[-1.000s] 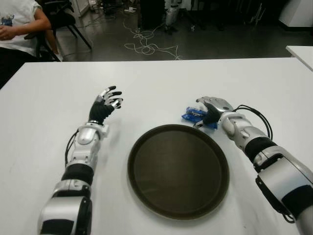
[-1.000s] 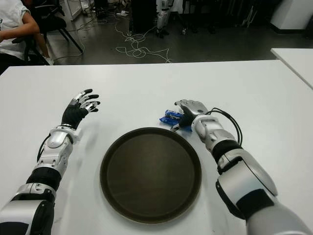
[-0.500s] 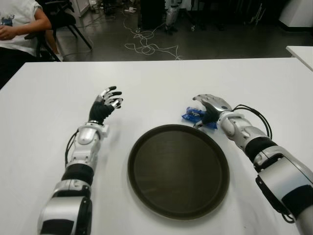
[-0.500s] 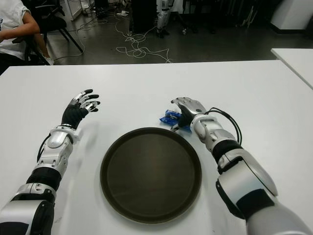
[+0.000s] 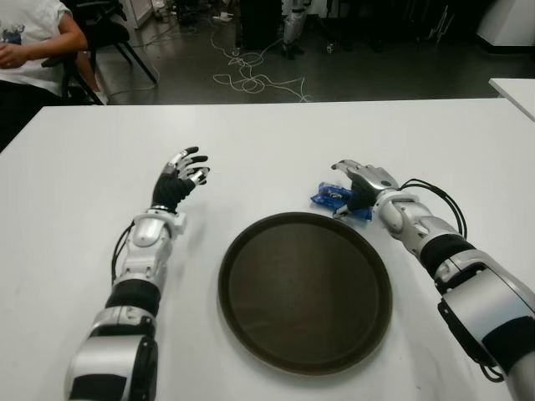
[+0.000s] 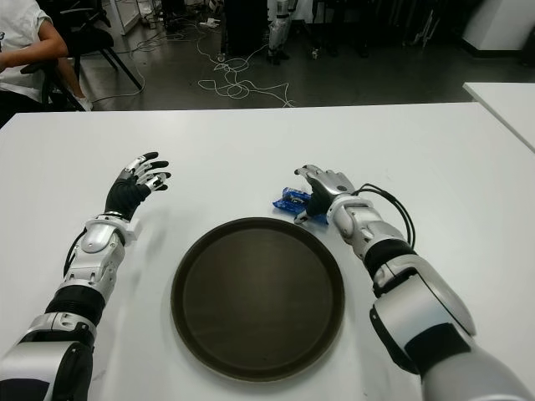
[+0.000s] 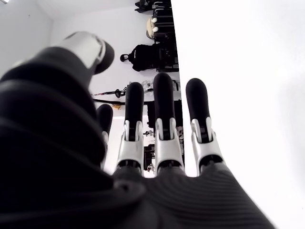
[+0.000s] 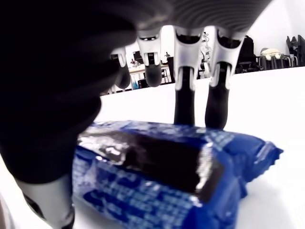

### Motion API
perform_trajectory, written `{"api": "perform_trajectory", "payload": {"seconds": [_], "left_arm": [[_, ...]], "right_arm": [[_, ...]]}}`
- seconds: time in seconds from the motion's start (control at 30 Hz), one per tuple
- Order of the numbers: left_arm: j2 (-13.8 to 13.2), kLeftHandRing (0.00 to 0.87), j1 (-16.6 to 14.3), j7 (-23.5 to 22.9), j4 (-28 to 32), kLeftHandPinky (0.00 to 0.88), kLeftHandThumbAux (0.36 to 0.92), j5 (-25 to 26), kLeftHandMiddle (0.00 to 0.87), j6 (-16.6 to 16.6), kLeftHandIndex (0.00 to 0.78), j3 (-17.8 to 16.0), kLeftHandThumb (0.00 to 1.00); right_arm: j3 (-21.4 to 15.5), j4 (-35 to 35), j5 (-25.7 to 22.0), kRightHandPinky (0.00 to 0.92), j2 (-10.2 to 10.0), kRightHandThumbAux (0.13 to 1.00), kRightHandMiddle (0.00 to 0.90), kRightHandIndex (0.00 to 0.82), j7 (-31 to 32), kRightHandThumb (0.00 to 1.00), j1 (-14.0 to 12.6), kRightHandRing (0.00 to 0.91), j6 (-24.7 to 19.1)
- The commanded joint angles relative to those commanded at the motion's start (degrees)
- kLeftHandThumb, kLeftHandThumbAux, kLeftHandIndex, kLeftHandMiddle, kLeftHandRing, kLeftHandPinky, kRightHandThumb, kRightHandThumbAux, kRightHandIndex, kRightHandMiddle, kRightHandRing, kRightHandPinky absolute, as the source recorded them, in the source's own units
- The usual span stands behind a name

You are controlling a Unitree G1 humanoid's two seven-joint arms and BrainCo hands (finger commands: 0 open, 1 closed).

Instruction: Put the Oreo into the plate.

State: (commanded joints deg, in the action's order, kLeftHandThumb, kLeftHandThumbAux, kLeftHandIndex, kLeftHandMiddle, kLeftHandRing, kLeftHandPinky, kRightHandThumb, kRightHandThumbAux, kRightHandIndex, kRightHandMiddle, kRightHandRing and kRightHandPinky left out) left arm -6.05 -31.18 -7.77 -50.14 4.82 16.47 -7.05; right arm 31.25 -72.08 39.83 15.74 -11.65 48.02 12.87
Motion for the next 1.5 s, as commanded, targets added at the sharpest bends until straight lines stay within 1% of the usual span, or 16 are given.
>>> {"api": "perform_trajectory", "payload": {"seconds": [0.13, 0.27, 0.4, 0.53, 0.7, 1.0, 1.13, 1.23, 1.27, 1.37, 1.5], "left_arm": [[-0.01, 0.286, -0.02, 0.11, -0.10, 0.326, 0.766, -0.18, 0.267, 0.35, 0.190, 0.08, 0.532], [-0.07, 0.288, -0.02, -0.05, -0.07, 0.324, 0.764, -0.16, 0.266, 0.34, 0.188, 0.15, 0.520], [-0.17, 0.282, 0.06, -0.35, 0.12, 0.316, 0.766, -0.15, 0.261, 0.17, 0.178, 0.28, 0.509], [-0.26, 0.278, 0.14, -0.62, 0.31, 0.325, 0.748, -0.18, 0.254, 0.06, 0.172, 0.44, 0.516], [-0.36, 0.277, 0.31, -0.68, 0.59, 0.322, 0.744, -0.28, 0.253, -0.02, 0.179, 0.62, 0.514], [-0.30, 0.281, 0.38, -0.45, 0.94, 0.331, 0.742, -0.09, 0.258, -0.55, 0.186, 0.56, 0.528], [-0.28, 0.282, 0.45, -0.58, 1.09, 0.329, 0.748, 0.02, 0.259, -0.67, 0.178, 0.53, 0.534], [-0.19, 0.279, 0.45, -0.54, 1.06, 0.326, 0.760, 0.20, 0.257, -0.63, 0.177, 0.38, 0.534], [-0.14, 0.280, 0.44, -0.47, 1.03, 0.328, 0.763, 0.24, 0.258, -0.58, 0.179, 0.33, 0.534], [-0.13, 0.286, 0.38, -0.20, 0.92, 0.333, 0.762, 0.12, 0.264, -0.41, 0.186, 0.33, 0.534], [-0.17, 0.289, 0.46, -0.02, 1.11, 0.331, 0.762, -0.11, 0.266, -0.35, 0.187, 0.48, 0.528]], "right_arm": [[0.17, 0.14, 0.17, 0.413, 0.12, 0.787, 0.364, 0.404, -0.12, 0.000, 0.03, 0.472, 0.23], [0.24, 0.22, 0.26, 0.382, 0.14, 0.780, 0.346, 0.382, -0.11, 0.000, 0.12, 0.431, -0.03], [0.25, 0.13, 0.26, 0.402, 0.16, 0.775, 0.340, 0.378, -0.15, 0.000, 0.17, 0.442, -0.15], [0.24, -0.09, 0.23, 0.389, 0.18, 0.776, 0.336, 0.377, -0.26, 0.000, 0.19, 0.428, 0.05], [0.38, -0.04, 0.34, 0.393, 0.27, 0.772, 0.342, 0.381, -0.25, 0.000, 0.18, 0.425, 0.49], [0.34, 0.01, 0.21, 0.359, 0.28, 0.777, 0.330, 0.383, 0.59, 0.000, 0.28, 0.390, 0.41], [0.31, -0.03, 0.18, 0.335, 0.22, 0.772, 0.316, 0.369, 0.88, 0.000, 0.32, 0.374, 0.04], [0.37, 0.03, 0.24, 0.353, 0.28, 0.780, 0.322, 0.371, 0.89, 0.000, 0.27, 0.405, 0.13], [0.42, 0.08, 0.28, 0.383, 0.33, 0.786, 0.341, 0.384, 0.83, 0.000, 0.23, 0.433, 0.28], [0.46, 0.19, 0.36, 0.415, 0.38, 0.793, 0.377, 0.407, 0.33, 0.000, 0.07, 0.469, 0.61], [0.48, 0.05, 0.38, 0.410, 0.22, 0.788, 0.393, 0.424, 0.29, 0.000, 0.01, 0.476, 0.35]]}}
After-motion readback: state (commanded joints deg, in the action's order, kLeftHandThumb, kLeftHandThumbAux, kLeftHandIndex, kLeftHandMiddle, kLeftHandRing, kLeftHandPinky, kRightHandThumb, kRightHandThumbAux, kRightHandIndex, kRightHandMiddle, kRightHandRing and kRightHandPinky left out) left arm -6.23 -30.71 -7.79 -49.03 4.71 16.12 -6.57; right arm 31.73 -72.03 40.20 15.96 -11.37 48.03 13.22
